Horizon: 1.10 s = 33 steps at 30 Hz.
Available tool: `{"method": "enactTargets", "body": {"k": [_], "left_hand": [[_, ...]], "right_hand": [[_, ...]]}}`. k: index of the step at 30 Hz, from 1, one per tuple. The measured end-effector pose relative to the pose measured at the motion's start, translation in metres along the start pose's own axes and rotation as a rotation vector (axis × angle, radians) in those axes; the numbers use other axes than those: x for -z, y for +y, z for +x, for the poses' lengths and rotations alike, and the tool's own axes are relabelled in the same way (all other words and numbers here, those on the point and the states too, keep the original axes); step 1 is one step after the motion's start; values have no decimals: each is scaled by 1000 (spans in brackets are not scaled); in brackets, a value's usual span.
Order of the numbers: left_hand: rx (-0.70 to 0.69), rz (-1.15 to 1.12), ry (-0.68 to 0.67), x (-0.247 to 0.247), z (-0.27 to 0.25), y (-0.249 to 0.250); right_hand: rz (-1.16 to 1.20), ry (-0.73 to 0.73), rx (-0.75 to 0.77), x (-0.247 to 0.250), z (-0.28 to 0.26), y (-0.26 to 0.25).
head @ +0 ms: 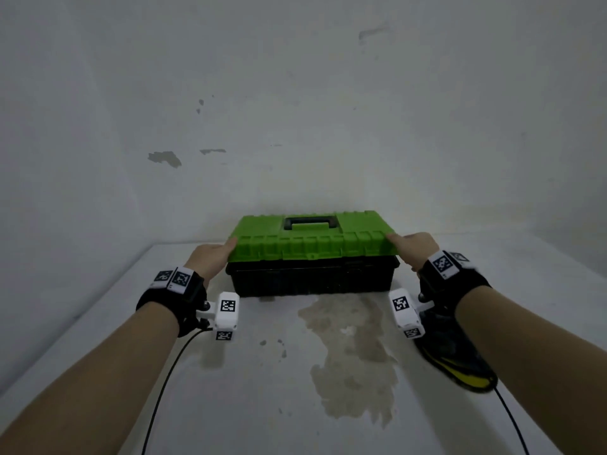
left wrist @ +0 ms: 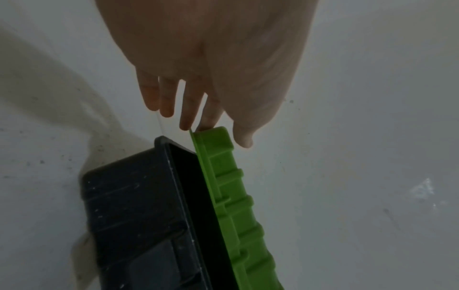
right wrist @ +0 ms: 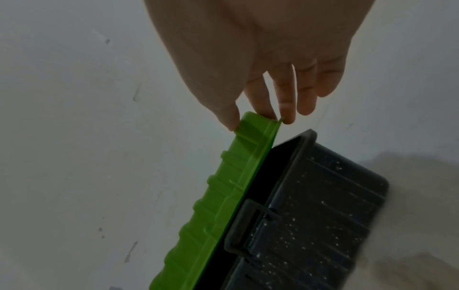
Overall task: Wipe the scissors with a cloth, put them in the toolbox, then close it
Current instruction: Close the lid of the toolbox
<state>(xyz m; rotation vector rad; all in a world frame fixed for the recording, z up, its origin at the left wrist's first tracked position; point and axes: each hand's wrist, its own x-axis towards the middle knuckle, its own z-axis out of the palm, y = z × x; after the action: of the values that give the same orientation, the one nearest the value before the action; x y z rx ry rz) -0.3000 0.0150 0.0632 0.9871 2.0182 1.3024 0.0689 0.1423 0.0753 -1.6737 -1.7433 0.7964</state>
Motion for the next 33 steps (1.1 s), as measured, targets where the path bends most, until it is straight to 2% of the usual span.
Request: {"method": "enactTargets", "body": {"k": [10,14,17,22,26,33], "left_hand": [[-13,31,24,-11,11,-31],[42,-72,12,-15,17,-32],[39,-107,18,-15,16,-33],[-68,79,-22,-14,9,-21],[-179,346,-40,-16,4,-19],[-197,378,-78,-18,1,-19]], "right_hand": [[-120,10,-48,-15,4,15],[-119,92,86,-18,-1,11],[-172,92,176,-23,0,8],[-306,92,260,-33,-5,5],[-348,-23,297,-34,-12,5],[-402,67,322,-40,-11,6]]}}
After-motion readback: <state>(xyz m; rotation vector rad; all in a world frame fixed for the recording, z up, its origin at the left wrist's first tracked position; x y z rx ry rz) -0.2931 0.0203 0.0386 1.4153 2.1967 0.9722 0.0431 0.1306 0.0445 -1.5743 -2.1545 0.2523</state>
